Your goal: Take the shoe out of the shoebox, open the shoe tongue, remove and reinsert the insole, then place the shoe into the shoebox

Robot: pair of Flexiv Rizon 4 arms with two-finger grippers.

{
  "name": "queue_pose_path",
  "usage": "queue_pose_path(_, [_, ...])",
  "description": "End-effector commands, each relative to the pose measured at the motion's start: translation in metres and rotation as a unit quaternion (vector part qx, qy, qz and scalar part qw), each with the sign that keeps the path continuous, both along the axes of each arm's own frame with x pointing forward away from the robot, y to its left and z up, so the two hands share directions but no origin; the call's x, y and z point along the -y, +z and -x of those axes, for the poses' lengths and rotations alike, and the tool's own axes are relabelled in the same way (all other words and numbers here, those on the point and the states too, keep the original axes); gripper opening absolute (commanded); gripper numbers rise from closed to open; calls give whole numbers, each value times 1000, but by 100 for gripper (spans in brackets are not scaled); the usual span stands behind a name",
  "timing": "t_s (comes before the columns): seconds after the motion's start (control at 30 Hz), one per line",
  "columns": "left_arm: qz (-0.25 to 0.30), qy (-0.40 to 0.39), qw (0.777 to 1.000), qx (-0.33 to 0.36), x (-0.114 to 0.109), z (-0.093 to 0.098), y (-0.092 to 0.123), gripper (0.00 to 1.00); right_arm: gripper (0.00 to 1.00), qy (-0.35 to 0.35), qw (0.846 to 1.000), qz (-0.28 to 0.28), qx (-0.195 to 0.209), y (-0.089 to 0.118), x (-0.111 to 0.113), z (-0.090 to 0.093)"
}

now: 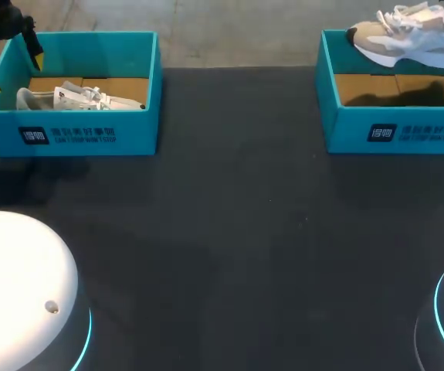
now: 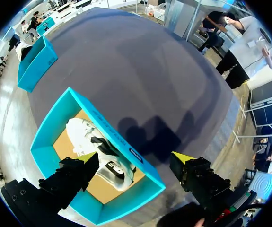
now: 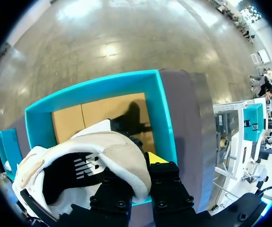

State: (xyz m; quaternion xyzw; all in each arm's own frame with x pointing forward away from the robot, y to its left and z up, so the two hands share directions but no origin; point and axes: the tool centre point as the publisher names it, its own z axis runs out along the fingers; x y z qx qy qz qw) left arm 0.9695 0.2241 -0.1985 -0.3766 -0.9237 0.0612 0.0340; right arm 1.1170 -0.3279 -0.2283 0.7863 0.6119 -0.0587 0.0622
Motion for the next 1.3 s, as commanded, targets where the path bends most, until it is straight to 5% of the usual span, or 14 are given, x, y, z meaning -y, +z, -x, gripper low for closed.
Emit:
queue_pose_path(0.03, [-1, 0, 1000, 1, 0, 1, 0, 100, 0, 8, 999, 14, 35, 21, -8, 16])
queue_pose_path(0.67, [-1, 0, 1000, 1, 0, 1, 0, 100, 0, 26, 997, 37, 55, 66, -25, 37])
queue_pose_path(1.3, [-1, 0, 1000, 1, 0, 1, 0, 100, 0, 27, 997, 36, 57, 68, -28, 38])
